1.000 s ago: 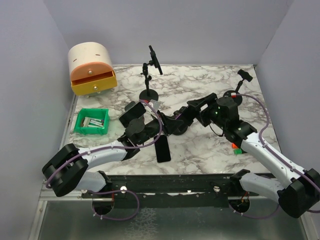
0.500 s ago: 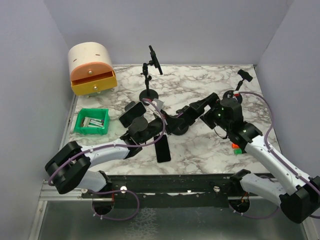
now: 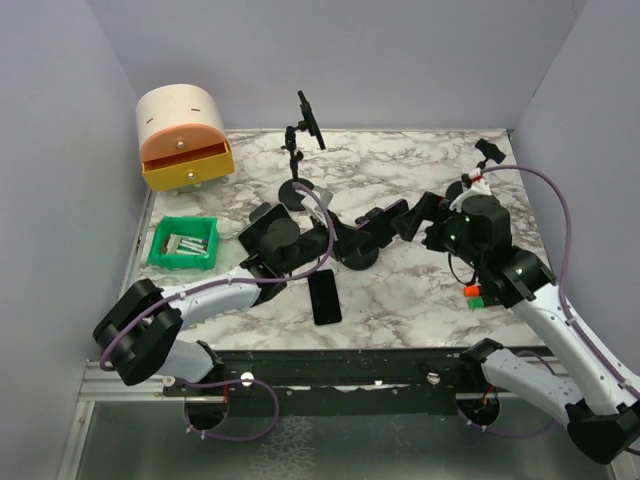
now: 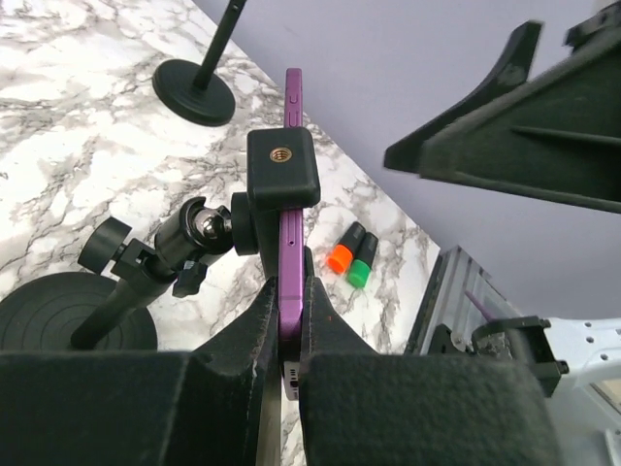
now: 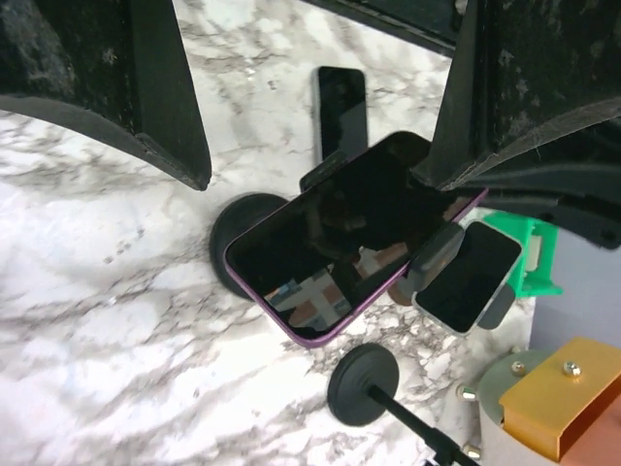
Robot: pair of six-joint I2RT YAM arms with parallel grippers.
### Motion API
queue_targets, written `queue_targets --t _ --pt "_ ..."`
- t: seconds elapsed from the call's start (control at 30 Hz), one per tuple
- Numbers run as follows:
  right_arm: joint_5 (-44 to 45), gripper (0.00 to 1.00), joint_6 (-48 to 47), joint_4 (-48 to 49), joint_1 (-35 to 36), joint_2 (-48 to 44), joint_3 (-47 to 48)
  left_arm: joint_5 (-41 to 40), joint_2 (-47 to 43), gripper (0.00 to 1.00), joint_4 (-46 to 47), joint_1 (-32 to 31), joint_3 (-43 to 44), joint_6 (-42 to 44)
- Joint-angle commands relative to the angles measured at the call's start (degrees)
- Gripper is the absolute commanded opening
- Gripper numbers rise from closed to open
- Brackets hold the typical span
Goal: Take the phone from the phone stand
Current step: Adjust the phone stand with the phone at the center of the board.
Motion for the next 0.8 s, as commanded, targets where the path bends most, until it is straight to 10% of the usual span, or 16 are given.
queue_targets --t 0.0,0.3,0.77 --pt "2.9 0.97 -15.11 0.2 0.41 -5.69 0.87 11.54 0.45 0.0 -1.84 3.73 4.39 0.0" --pt "-10.17 0.88 -24.21 17.69 0.39 -14.44 -8.79 43.26 9.36 0.0 -2.03 12.23 14.89 -10.62" --pt "-7.79 0.85 -31.75 8.51 0.39 -16.76 -6.29 59.7 15.63 0.0 -2.51 16.16 23.42 -13.67"
